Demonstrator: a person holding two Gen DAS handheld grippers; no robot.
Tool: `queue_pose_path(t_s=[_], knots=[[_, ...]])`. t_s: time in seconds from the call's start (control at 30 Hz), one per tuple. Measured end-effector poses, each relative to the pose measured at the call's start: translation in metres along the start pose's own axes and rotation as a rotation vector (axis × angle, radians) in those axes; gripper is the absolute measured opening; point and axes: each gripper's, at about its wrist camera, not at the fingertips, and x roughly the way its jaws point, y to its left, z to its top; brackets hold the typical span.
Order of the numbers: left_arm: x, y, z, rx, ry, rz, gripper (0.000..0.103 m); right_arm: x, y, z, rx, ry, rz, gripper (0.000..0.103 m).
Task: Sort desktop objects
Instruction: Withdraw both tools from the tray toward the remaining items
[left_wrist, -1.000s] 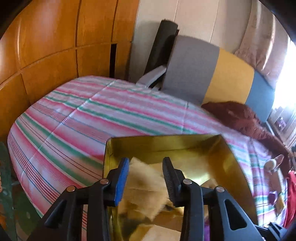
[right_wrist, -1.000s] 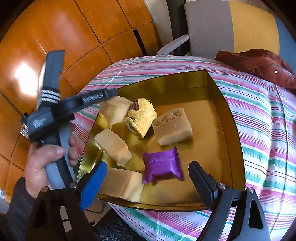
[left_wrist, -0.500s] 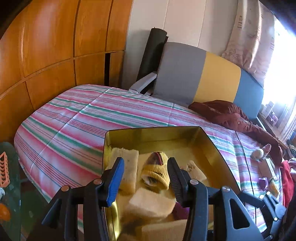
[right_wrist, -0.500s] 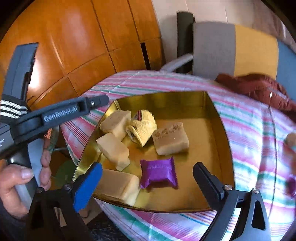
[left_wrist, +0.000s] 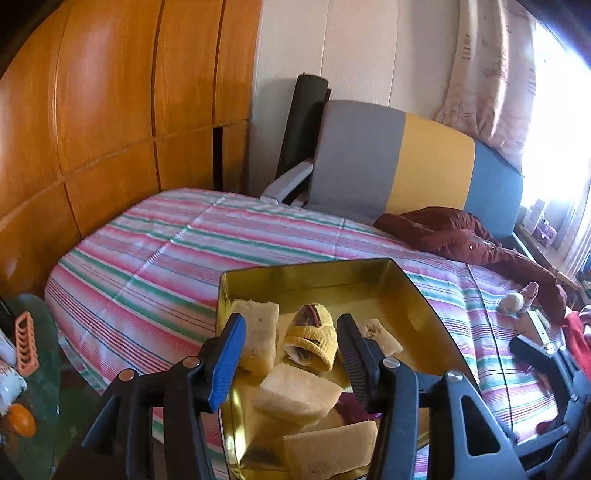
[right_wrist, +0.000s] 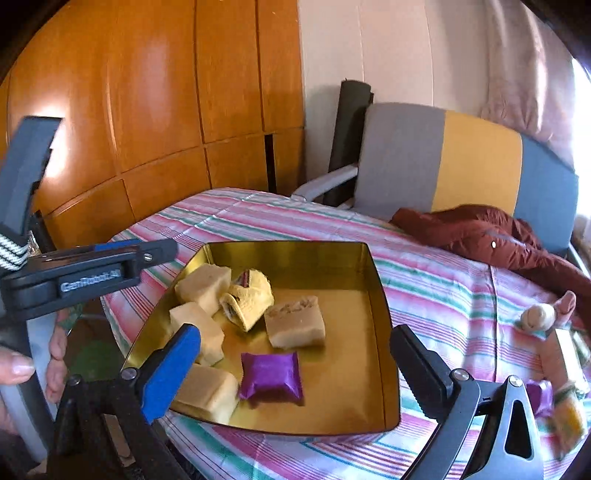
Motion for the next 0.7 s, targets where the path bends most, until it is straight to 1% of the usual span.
queue_pose_path(t_s=[0.2, 0.37, 0.4, 0.5, 0.6, 0.7], knots=[[-0.004, -0.005, -0.001, 0.006, 0.006, -0.011, 0.052, -0.023, -0.012, 0.004, -0.007, -0.059, -0.043, 0.103], [-0.006, -0.016, -0.004, 0.032, 0.016, -0.019, 0.052, -0.039, -0.036, 0.01, 0.056, -0.078, -0.053, 0.103], [-0.006, -0.018, -0.004, 0.035, 0.019, -0.023, 0.052, -0.039, -0.041, 0.01, 0.072, -0.071, -0.052, 0.103], [-0.007, -0.026, -0.006, 0.041, 0.029, -0.054, 0.052, -0.033, -0.058, 0.003, 0.139, -0.014, -0.073, 0.103], [-0.004, -0.037, -0.009, 0.075, 0.043, -0.067, 0.052, -0.025, -0.071, -0.009, 0.196, 0.036, -0.075, 0.103], [-0.002, -0.046, -0.013, 0.093, 0.065, -0.101, 0.052, -0.021, -0.08, -0.021, 0.208, 0.074, -0.099, 0.102]])
